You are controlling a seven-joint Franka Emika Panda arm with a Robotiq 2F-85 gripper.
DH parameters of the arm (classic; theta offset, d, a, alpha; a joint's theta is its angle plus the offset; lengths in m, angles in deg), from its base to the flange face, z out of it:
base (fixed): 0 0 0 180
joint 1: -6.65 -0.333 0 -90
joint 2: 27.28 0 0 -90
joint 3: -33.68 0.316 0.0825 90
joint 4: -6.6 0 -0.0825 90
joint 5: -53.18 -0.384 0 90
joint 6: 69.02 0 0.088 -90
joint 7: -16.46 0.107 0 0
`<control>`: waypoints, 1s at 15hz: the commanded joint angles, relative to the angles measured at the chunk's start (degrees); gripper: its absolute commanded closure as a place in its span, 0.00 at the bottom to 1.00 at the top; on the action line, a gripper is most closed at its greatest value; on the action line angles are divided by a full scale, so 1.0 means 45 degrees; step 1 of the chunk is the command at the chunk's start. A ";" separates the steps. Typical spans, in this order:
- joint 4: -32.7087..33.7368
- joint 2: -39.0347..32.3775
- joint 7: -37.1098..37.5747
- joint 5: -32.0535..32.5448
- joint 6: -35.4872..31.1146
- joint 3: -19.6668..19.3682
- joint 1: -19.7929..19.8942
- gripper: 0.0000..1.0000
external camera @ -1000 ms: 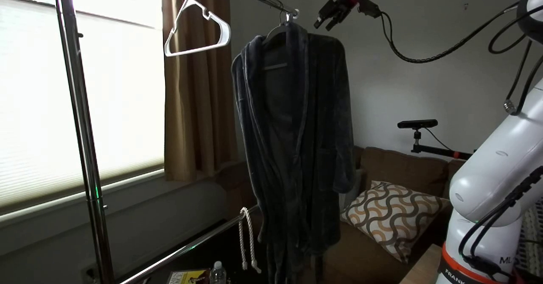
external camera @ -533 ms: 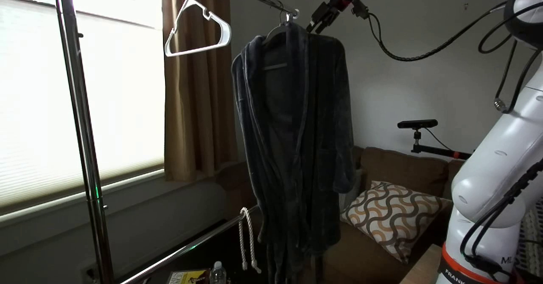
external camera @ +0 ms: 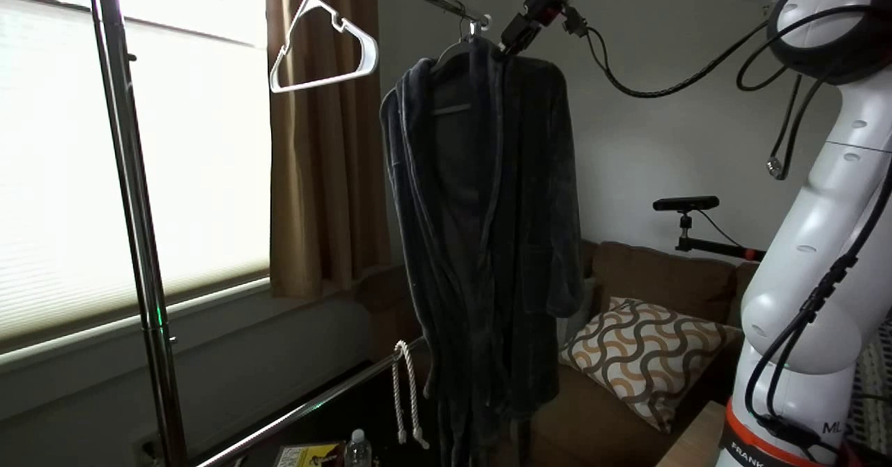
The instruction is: Move the clothes hanger with the robe from the top rail to the bottom rail
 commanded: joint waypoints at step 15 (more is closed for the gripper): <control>0.0990 0.0532 0.4309 0.0572 0.1355 0.1699 0.0232 0.98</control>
